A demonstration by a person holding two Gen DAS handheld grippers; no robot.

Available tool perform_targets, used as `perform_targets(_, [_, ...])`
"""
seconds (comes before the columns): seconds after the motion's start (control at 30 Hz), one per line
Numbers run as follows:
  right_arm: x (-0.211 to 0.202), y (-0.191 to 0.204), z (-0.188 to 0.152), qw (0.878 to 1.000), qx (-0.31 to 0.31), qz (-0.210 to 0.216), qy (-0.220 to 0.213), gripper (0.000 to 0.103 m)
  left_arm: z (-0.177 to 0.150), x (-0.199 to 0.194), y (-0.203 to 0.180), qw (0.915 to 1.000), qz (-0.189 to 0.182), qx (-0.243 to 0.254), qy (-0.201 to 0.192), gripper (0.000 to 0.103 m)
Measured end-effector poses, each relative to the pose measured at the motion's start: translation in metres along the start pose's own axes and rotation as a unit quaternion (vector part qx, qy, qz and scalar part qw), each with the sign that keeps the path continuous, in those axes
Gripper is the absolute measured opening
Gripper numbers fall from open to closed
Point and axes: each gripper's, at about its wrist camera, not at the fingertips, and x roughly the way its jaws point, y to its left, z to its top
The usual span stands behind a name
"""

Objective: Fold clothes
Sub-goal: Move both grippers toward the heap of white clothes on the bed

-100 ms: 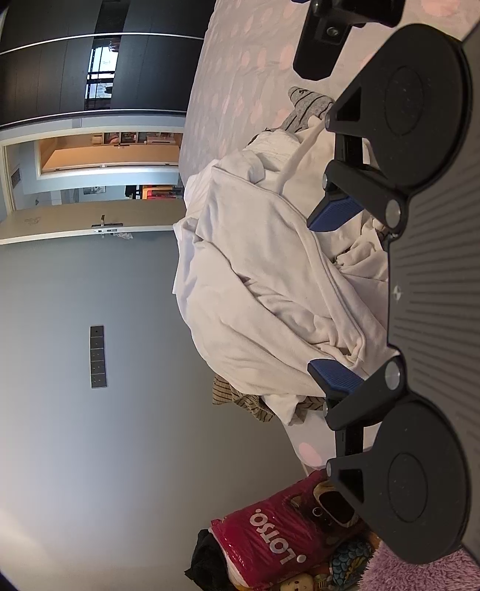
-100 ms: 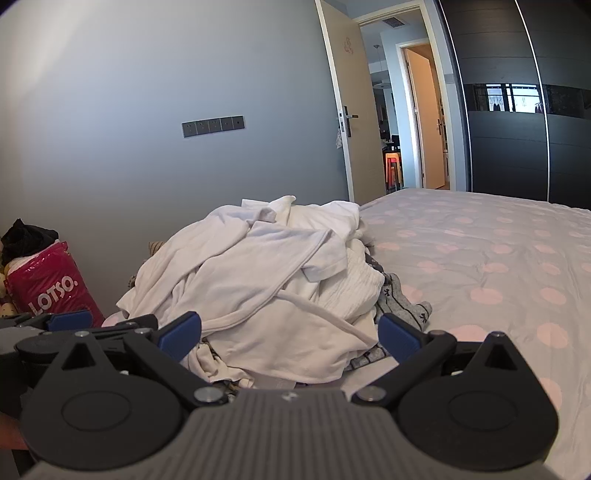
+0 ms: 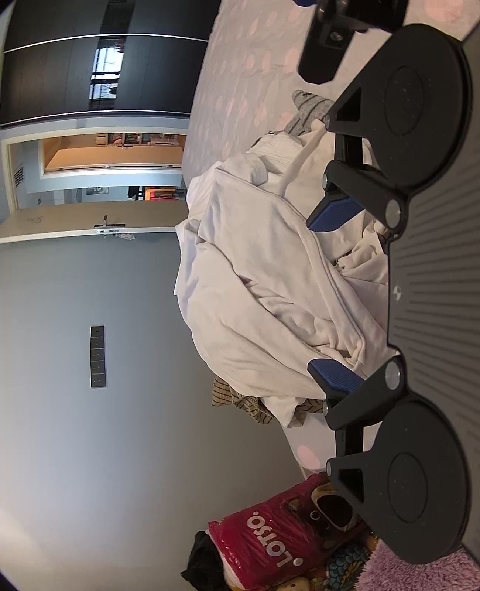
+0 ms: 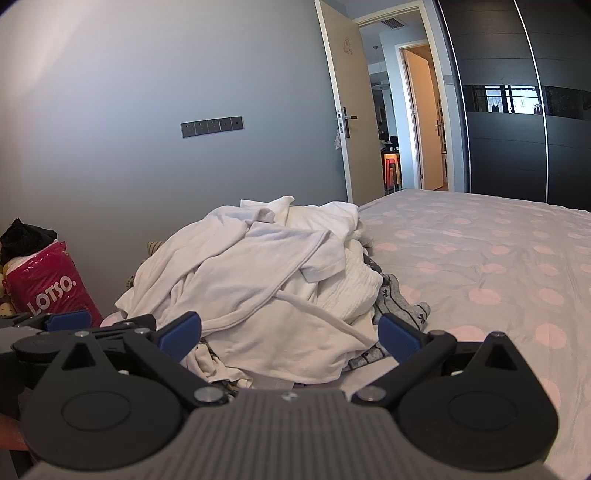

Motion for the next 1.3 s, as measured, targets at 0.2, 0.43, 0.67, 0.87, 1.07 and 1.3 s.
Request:
perform_targets(0.2, [0.006,0.003,-0.002,1.0,-0.005,-0.005,0.004,0.103,-0.002,0.001,0.0,1.0,-0.005,-0.003,0.0,0.075])
perform_targets(0.43, [0.012,0.006,-0.003,1.0,-0.012,-0.011,0.009,0.103,-0.003,0.003,0.001,0.9999,-0.008,-0.007,0.001,0.075])
perform_targets(0.67, [0.022,0.008,-0.003,1.0,-0.019,-0.017,0.016,0.103,-0.003,0.008,0.001,0.9999,0.006,-0.01,0.01,0.075])
perform_targets(0.87, [0.035,0.005,-0.003,0.999,-0.029,-0.026,0.027,0.103,-0.001,0.011,0.006,0.9993,0.016,-0.025,0.021,0.075])
perform_targets(1.07, [0.04,0.004,-0.004,0.999,-0.023,-0.02,0.03,0.103,0.0,0.012,0.006,0.9993,0.023,-0.023,0.021,0.075])
perform_targets(1.3, [0.042,0.006,-0.007,0.999,-0.026,-0.022,0.037,0.103,0.001,0.012,0.006,0.9993,0.018,-0.021,0.025,0.075])
